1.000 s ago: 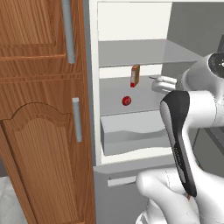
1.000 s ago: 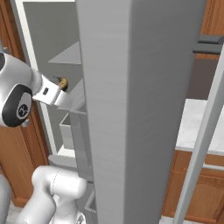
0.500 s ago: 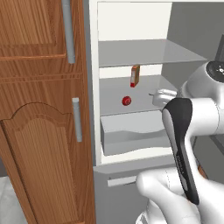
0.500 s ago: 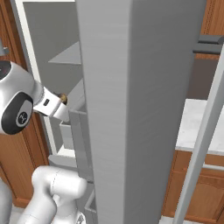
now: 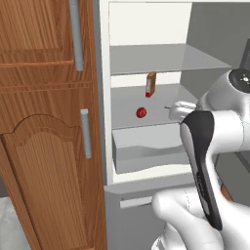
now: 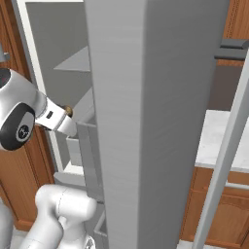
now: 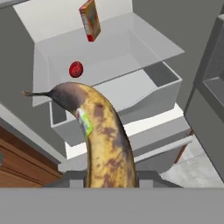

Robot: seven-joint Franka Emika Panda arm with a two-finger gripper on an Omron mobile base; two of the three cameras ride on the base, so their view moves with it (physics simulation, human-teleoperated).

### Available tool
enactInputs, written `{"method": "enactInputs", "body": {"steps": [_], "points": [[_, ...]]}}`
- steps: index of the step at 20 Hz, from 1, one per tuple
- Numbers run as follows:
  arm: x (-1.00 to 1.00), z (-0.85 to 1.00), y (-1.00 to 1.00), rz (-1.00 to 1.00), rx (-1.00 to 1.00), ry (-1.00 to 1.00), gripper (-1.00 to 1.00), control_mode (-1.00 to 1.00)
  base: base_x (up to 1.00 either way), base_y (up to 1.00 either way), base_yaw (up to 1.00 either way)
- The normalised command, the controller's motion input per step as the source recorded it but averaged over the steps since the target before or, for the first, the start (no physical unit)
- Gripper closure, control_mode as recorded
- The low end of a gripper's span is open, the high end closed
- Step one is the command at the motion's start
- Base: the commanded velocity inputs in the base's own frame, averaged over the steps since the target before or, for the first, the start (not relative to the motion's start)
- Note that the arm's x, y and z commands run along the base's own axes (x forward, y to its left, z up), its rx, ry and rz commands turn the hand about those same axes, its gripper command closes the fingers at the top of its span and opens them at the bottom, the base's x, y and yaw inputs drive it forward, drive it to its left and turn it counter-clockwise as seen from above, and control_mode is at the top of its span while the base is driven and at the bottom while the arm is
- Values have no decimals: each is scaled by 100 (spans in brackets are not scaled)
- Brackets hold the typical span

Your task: Pick the banana and mango from the fridge and place them on the plate next to the blender to make a fruit smoothie.

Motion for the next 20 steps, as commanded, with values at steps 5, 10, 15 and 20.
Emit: {"method": "enactInputs", "body": {"steps": [5, 10, 15, 20], "points": [[-24, -10, 20, 4, 0, 7, 100, -100, 0, 0, 0], [-2, 0, 1, 1, 0, 0, 100, 100, 0, 0, 0], [0, 0, 0, 0, 0, 0, 100, 100, -23, 13, 1], [0, 0, 0, 0, 0, 0, 100, 100, -37, 20, 0]]}}
